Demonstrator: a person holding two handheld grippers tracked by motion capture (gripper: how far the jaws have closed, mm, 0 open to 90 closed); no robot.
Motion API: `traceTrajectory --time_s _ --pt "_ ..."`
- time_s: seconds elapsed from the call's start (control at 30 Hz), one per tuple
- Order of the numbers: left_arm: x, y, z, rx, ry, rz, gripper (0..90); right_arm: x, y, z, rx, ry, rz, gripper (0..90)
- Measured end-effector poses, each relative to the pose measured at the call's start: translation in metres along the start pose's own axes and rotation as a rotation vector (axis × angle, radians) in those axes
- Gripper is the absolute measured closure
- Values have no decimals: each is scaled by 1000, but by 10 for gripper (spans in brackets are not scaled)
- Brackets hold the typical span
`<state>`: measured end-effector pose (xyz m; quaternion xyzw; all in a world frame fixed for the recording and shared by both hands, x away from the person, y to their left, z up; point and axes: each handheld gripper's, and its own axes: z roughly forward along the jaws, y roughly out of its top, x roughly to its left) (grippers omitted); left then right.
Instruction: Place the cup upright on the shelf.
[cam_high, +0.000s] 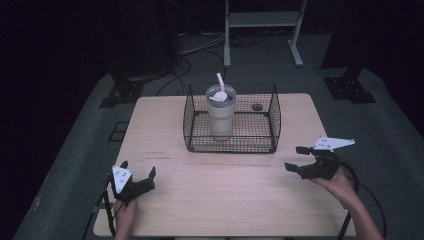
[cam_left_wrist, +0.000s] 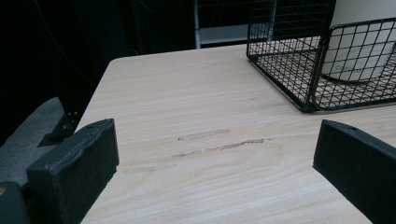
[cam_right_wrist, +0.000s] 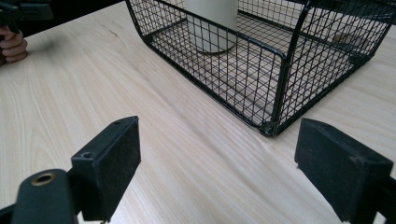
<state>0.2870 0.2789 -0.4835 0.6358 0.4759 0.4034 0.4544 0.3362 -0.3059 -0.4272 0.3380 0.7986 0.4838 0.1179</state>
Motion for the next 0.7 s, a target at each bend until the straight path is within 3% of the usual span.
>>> traceTrajectory --time_s 0.7 --pt "0 0 1 -3 1 -8 0 15 -24 1 17 -24 -13 134"
